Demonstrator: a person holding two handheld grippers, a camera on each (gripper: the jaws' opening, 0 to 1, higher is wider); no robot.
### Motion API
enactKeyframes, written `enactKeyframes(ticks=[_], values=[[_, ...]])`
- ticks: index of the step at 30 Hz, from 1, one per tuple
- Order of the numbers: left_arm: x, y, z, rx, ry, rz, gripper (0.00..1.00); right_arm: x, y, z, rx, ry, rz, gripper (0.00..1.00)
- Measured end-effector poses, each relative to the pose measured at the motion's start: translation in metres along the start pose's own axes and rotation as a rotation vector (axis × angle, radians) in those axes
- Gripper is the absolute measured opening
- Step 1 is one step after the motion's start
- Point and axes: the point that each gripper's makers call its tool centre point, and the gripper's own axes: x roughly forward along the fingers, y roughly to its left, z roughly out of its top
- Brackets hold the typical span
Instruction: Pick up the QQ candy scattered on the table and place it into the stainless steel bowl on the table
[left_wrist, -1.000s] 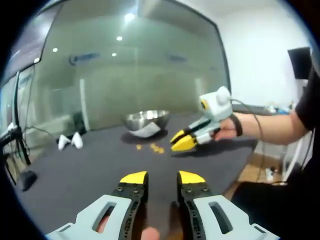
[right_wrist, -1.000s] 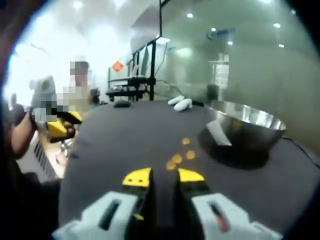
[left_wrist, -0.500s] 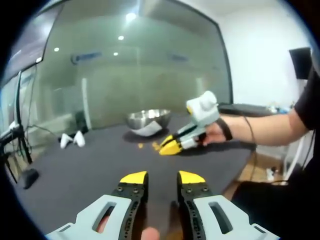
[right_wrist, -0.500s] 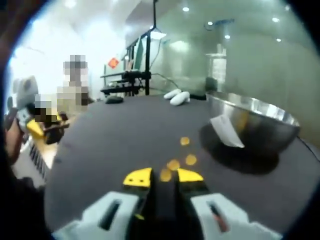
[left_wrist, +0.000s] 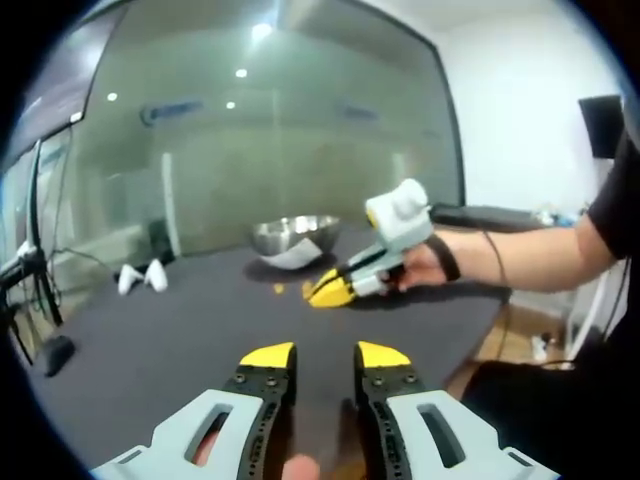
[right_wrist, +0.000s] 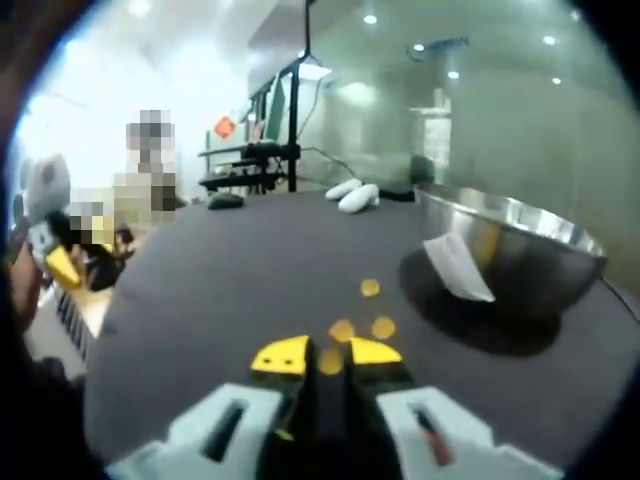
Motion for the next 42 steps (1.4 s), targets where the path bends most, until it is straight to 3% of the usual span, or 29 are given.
enactKeyframes(ticks=[11,23,34,42], values=[[-0.001,-0.001,0.0,0.0,0.004,0.002,0.25,-0.002,-0.003,0.001,0.042,-0.011,0.0,0.09],[0.0,-0.002,-0.002,0.003,0.007,-0.009,0.25,-0.006,-0.003,0.005,0.018,-0.014,0.007,0.09],[0.002,-0.003,0.002,0.006,0.002,-0.017,0.25,-0.034,-0.021,0.032,-0.029,-0.079,-0.091,0.09],[0.002,-0.002,0.003,0.008,0.001,-0.018,0.25,-0.057,-0.053,0.055,-0.008,-0.148,-0.186,0.09]])
